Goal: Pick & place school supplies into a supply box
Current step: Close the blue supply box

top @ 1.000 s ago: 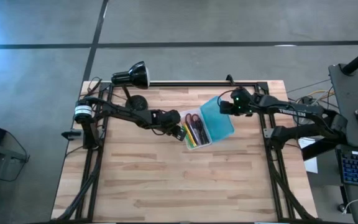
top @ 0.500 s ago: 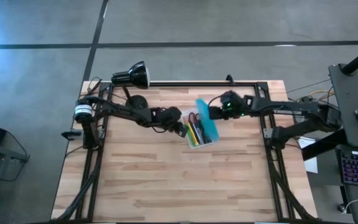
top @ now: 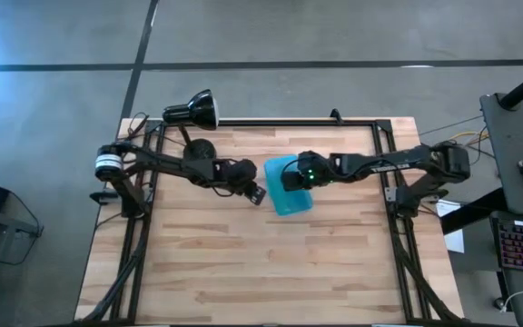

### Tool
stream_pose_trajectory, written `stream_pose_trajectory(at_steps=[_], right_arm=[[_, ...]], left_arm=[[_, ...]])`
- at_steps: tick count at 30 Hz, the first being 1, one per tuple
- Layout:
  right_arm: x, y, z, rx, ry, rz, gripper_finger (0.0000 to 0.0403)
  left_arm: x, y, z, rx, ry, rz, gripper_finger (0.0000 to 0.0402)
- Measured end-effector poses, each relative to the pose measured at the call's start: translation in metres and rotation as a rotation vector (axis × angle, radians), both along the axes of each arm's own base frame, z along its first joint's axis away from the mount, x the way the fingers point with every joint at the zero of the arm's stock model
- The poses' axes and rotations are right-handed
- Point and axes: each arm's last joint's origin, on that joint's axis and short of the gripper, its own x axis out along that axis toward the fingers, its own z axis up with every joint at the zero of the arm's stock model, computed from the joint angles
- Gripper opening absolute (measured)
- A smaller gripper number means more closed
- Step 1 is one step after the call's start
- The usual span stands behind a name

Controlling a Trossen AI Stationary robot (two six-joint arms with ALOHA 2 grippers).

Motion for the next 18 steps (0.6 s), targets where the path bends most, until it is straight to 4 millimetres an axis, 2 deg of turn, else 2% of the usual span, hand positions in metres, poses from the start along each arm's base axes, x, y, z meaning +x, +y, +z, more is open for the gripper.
stream_pose_trajectory(at_steps=[3,7,12,18], right_arm=[[0.011,-0.002,-0.003,-0.016,0.014,0.022,0.0013],[0.023,-0.004,-0.018,-0.002,0.061,0.038,0.0013],[0.031,-0.004,-0.028,0.025,0.072,0.068,0.0013],[0.028,-0.005,-0.024,0.013,0.069,0.079,0.0013]], left_arm=[[0.003,0.0,0.003,-0.038,-0.125,-0.011,0.0],[0.011,-0.003,0.002,-0.076,-0.197,-0.037,0.0],[0.012,-0.005,-0.013,-0.098,-0.144,-0.029,0.0],[0.005,-0.005,-0.025,-0.076,-0.108,0.013,0.0]])
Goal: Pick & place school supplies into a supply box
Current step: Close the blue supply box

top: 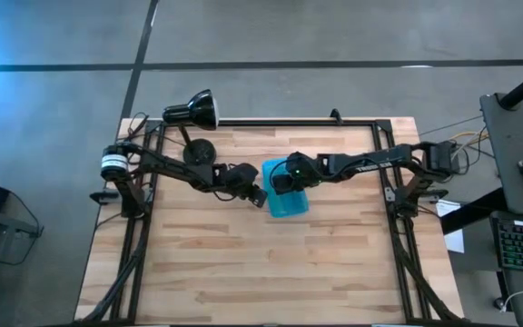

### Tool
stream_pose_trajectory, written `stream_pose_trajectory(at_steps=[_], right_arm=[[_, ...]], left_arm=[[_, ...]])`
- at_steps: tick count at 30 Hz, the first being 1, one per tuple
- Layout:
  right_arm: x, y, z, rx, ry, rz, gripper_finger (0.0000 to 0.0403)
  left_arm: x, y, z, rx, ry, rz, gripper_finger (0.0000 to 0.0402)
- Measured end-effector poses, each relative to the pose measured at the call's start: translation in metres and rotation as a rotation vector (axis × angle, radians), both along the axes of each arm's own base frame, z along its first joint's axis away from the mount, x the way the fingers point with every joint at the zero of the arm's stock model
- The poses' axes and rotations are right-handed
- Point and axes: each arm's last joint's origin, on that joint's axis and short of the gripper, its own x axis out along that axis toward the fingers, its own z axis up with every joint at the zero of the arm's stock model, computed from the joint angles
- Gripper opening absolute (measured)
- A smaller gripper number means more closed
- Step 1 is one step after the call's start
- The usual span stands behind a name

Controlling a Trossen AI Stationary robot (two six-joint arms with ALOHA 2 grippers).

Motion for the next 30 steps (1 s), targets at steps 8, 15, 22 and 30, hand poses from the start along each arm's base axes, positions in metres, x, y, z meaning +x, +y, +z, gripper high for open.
stream_pose_trajectory(at_steps=[8,15,22,30], right_arm=[[-0.001,0.0,0.003,0.0,0.001,0.006,0.0013],[-0.004,0.001,0.006,-0.005,-0.002,0.005,0.0013],[-0.003,0.001,0.004,0.0,0.009,0.007,0.0013],[-0.004,0.001,0.003,0.001,0.02,0.01,0.0013]], left_arm=[[-0.007,0.011,-0.021,0.009,0.069,0.05,0.0],[-0.006,0.002,-0.01,0.021,0.029,0.034,0.0],[0.002,0.003,-0.002,0.04,-0.089,0.067,0.0],[0.009,0.007,-0.016,0.035,-0.092,0.084,0.0]])
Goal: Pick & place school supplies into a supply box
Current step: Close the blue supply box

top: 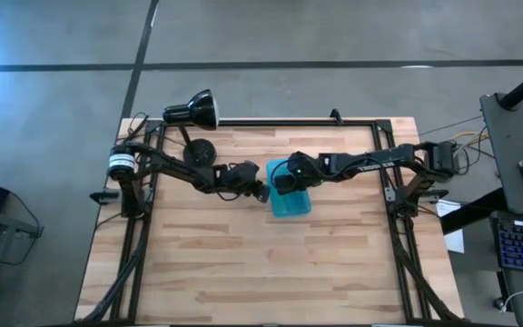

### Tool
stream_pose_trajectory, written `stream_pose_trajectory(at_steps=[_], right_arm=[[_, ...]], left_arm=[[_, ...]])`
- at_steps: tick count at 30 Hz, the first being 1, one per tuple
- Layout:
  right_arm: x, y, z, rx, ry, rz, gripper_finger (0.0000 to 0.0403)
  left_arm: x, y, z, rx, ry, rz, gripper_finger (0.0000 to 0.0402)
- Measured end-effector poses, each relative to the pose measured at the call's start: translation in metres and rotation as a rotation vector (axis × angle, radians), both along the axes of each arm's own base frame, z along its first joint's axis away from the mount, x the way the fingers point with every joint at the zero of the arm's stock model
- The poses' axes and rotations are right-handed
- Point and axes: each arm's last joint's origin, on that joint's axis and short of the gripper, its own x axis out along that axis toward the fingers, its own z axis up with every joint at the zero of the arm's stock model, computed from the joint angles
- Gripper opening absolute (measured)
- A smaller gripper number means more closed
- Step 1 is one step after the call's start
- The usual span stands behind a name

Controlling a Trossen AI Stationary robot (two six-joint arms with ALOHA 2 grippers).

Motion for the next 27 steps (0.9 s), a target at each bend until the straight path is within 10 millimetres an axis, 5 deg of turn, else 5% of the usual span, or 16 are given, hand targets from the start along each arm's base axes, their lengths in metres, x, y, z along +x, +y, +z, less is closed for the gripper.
stream_pose_trajectory(at_steps=[18,27], right_arm=[[0.0,0.001,-0.001,-0.002,0.009,0.027,0.0013],[-0.009,0.001,0.014,-0.06,-0.001,0.01,0.0013]], left_arm=[[0.012,0.003,-0.027,-0.017,-0.013,0.007,0.0],[0.003,-0.006,-0.017,-0.004,0.028,-0.031,0.0]])
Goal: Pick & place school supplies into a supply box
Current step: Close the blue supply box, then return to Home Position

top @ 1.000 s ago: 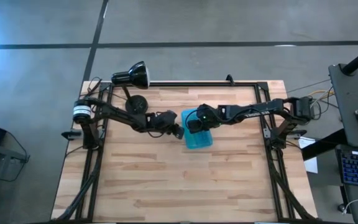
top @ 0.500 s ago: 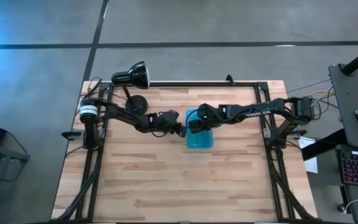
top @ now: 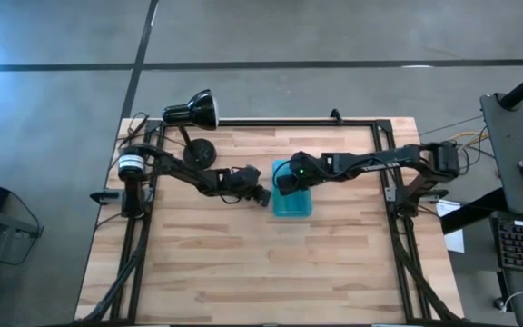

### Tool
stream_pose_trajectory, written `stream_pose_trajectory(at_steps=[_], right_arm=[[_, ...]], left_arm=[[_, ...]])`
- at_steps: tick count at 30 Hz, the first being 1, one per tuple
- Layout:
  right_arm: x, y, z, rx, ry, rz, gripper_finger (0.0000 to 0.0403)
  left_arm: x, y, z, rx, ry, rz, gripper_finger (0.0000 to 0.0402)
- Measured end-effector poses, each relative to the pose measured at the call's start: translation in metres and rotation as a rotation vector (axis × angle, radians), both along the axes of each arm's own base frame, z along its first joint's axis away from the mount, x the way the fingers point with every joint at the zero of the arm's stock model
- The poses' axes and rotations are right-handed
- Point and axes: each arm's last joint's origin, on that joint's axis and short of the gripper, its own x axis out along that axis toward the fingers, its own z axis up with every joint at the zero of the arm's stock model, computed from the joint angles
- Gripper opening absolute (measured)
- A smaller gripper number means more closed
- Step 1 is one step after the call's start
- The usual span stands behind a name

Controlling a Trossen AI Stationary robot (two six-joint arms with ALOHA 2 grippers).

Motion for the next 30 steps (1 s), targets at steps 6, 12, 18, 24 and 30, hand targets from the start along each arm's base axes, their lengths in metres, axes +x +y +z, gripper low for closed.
stream_pose_trajectory(at_steps=[6,12,18,24,30], right_arm=[[-0.01,-0.001,0.029,-0.114,-0.078,-0.028,0.0013],[-0.025,0.0,0.067,-0.268,-0.179,-0.017,0.0013],[-0.059,0.021,0.124,-0.509,-0.342,0.092,0.0013],[-0.107,0.04,0.162,-0.723,-0.388,0.069,0.0013],[-0.158,0.044,0.175,-0.738,-0.369,0.051,0.0013]], left_arm=[[-0.017,-0.009,0.019,0.054,0.103,-0.034,0.0],[-0.032,-0.033,0.068,0.135,-0.041,-0.123,0.0],[-0.066,-0.058,0.128,0.286,-0.231,-0.276,0.0],[-0.114,-0.065,0.155,0.332,-0.319,-0.322,0.0],[-0.158,-0.065,0.153,0.114,-0.405,-0.262,0.0]])
